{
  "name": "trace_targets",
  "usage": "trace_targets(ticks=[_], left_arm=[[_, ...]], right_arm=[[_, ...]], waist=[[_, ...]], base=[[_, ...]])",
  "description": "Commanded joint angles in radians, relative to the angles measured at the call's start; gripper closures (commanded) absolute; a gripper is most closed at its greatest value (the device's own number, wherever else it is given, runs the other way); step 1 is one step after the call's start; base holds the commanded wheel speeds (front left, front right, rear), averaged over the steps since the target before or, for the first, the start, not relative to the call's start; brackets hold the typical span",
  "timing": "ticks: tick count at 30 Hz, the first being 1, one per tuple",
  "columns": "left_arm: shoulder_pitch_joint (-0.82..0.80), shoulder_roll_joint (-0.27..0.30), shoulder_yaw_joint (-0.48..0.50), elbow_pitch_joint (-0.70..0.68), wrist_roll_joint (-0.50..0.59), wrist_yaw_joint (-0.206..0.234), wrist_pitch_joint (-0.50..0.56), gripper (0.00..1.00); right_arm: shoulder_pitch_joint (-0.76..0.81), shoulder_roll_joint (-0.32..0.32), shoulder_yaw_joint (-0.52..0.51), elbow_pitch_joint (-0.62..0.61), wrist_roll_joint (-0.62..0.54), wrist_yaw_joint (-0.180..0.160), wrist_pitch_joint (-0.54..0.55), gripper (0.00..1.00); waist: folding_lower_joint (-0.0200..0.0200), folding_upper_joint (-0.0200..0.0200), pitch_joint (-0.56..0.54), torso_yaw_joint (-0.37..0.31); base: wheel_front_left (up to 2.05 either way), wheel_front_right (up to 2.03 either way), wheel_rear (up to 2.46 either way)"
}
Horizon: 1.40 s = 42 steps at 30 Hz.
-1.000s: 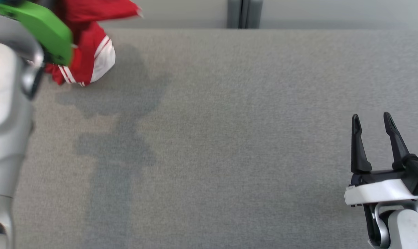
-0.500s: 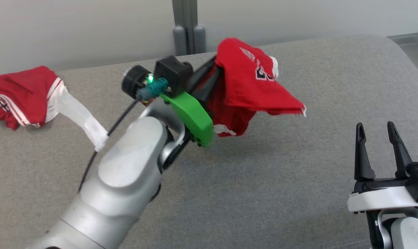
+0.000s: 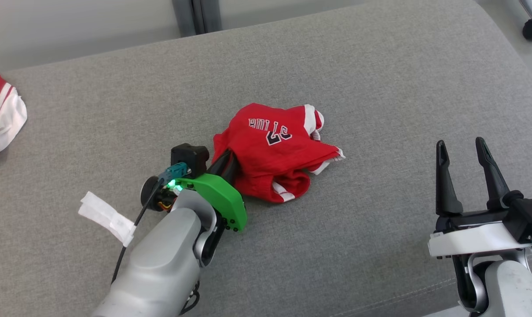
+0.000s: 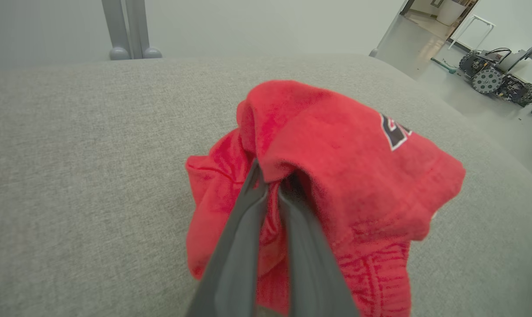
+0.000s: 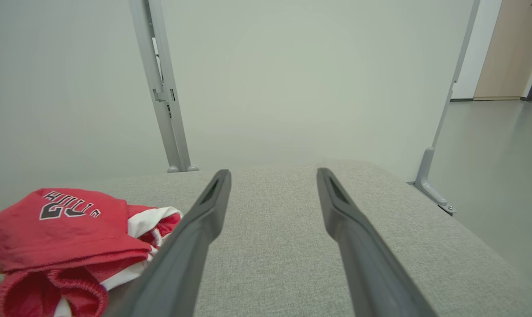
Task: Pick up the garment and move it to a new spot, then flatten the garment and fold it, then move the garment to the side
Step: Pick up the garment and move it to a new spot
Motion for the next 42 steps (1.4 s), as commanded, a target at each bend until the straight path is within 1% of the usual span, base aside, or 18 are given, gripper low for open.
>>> trace_targets(ticks=[1,3,4,5,6,7,8,13,18,25,31,37,42], left_arm=[[0.006,0.005,0.001,0.024,-0.016,0.013,-0.005,1.0],[-0.002,0.005,0.0,0.059,-0.031,0.024,-0.007,0.7],[-0.006,0.005,0.003,0.072,-0.035,0.028,-0.009,0.57],[-0.008,0.005,0.004,0.084,-0.041,0.031,-0.011,0.51],[-0.009,0.005,0.004,0.091,-0.047,0.032,-0.012,0.23],[-0.009,0.005,0.004,0.098,-0.054,0.029,-0.012,0.02],[-0.008,0.004,0.004,0.1,-0.059,0.025,-0.012,0.0],[-0.001,0.004,0.034,0.051,-0.042,0.031,-0.013,0.0],[0.031,0.005,0.081,-0.018,0.021,0.028,-0.013,0.0],[0.093,0.009,0.152,-0.082,0.13,0.017,-0.013,0.0],[0.184,0.016,0.243,-0.159,0.193,0.015,-0.012,0.0],[0.329,0.023,0.365,-0.304,0.27,0.04,-0.012,0.0],[0.47,0.021,0.471,-0.436,0.349,0.075,-0.012,0.0]], right_arm=[[-0.01,-0.002,0.004,0.004,0.003,0.0,-0.003,0.0],[-0.015,-0.002,0.006,0.005,0.004,0.0,-0.003,0.0],[-0.016,-0.002,0.007,0.005,0.004,0.0,-0.003,0.0],[-0.016,-0.002,0.008,0.005,0.002,0.0,-0.003,0.0],[-0.014,-0.002,0.007,0.005,-0.001,0.0,-0.003,0.0],[-0.012,-0.002,0.006,0.005,-0.004,0.0,-0.003,0.0],[-0.01,-0.002,0.006,0.005,-0.006,0.0,-0.003,0.0],[-0.005,-0.002,0.006,0.008,-0.014,0.0,-0.003,0.0],[0.008,-0.002,-0.002,0.011,-0.02,0.0,-0.003,0.0],[0.031,-0.002,-0.012,0.014,-0.035,0.0,-0.003,0.0],[0.053,-0.002,-0.014,0.022,-0.039,0.0,-0.003,0.0],[0.078,-0.002,-0.003,0.035,-0.029,0.0,-0.003,0.0],[0.106,-0.002,0.005,0.051,-0.016,0.0,-0.003,0.0]], waist=[[0.0,-0.0001,0.021,-0.016],[0.0,-0.0001,0.023,-0.013],[0.0,-0.0001,0.023,-0.01],[0.0,-0.0001,0.021,-0.006],[0.0,-0.0001,0.019,-0.002],[0.0,-0.0001,0.015,0.003],[0.0,-0.0001,0.011,0.009],[0.0,-0.0001,-0.009,0.037],[0.0,-0.0001,-0.042,0.069],[0.0,-0.0001,-0.104,0.119],[0.0,-0.0001,-0.157,0.158],[0.0,-0.0001,-0.191,0.177],[0.0,-0.0001,-0.2,0.184]], base=[[0.0,0.0,0.0],[0.0,0.0,0.0],[0.0,0.0,0.0],[0.0,0.0,0.0],[0.0,0.0,0.0],[0.0,0.0,0.0],[0.0,0.0,0.0],[0.0,0.0,0.0],[0.0,0.0,0.0],[0.0,0.0,0.0],[0.0,0.0,0.0],[0.0,0.0,0.0],[0.0,0.0,0.0]])
